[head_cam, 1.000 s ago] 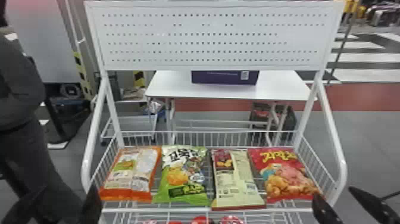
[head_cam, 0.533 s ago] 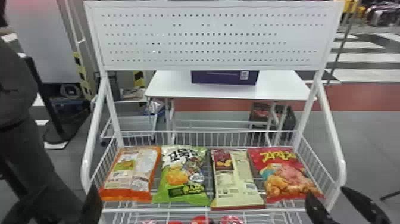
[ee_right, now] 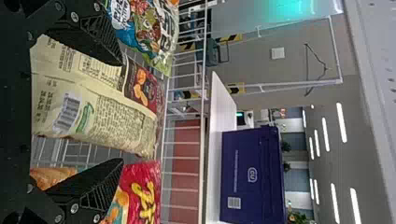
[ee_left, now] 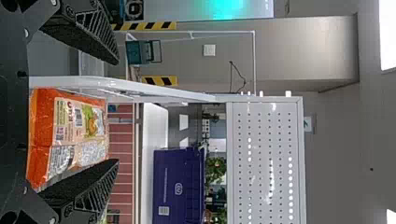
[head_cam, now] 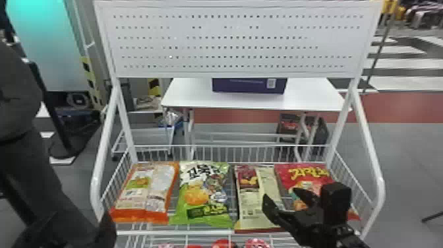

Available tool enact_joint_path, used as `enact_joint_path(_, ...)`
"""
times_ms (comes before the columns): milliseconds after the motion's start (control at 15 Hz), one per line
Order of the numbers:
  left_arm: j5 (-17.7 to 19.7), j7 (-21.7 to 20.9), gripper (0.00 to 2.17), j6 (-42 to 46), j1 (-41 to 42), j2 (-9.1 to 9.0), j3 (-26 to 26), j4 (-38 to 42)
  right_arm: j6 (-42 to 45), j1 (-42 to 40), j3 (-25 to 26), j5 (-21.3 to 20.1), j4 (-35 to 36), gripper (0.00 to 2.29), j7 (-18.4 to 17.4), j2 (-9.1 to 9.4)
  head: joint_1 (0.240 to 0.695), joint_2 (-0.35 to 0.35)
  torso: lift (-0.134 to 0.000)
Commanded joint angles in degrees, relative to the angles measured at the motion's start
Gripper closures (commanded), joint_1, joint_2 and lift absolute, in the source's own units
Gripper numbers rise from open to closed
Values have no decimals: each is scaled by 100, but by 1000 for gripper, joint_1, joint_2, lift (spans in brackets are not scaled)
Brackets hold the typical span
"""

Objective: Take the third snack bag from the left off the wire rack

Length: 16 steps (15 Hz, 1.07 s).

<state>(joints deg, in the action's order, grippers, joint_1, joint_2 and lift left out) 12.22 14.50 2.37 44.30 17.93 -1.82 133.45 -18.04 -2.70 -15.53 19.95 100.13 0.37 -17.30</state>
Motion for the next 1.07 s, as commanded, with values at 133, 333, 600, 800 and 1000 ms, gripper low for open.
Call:
enact_joint_path(133,9,0,147,13,-18,52,-12,-21,-829,727,-389,-115,-679,178,69,280,499,0,0)
enact_joint_path(333,35,0,147,13,-53,88,-12,-48,-1128,990,-469,-194,-996,319,174,350,499,0,0)
enact_joint_path(600,44,0,147,13,-61,105,-12,-48,-1146,929,-354,-106,-943,2125,411,341,499,0,0)
enact_joint_path(800,44,0,147,13,-61,105,-12,-30,-1040,718,-310,-71,-539,2192,455,306,499,0,0)
enact_joint_path(1000,27,0,147,13,-61,96,-3,-12,-1040,630,-170,-44,-249,2192,464,280,499,0,0)
